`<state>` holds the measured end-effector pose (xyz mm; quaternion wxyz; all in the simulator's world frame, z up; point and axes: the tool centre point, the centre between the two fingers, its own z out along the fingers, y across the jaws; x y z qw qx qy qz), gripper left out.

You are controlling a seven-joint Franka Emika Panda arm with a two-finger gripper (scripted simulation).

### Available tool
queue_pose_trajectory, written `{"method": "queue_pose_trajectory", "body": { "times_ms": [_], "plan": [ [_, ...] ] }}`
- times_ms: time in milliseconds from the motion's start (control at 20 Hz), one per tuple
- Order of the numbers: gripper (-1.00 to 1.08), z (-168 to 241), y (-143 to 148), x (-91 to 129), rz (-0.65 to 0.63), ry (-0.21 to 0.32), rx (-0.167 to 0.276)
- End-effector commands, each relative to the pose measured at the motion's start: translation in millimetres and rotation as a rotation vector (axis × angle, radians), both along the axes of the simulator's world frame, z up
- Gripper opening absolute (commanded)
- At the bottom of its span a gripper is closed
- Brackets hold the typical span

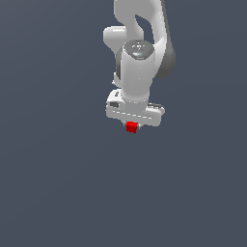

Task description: Pick up the red cube and move it to a goal position.

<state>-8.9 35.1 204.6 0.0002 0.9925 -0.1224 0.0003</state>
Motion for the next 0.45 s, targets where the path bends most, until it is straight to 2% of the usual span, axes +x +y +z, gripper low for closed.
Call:
{"method": "queue_pose_trajectory", "body": {
  "times_ms": [0, 400],
  "plan": [
    [-1.0, 12, 8, -5, -0.001, 0.0, -0.001],
    [-1.0, 27, 19, -8, -0.001, 0.001, 0.0]
  ]
}}
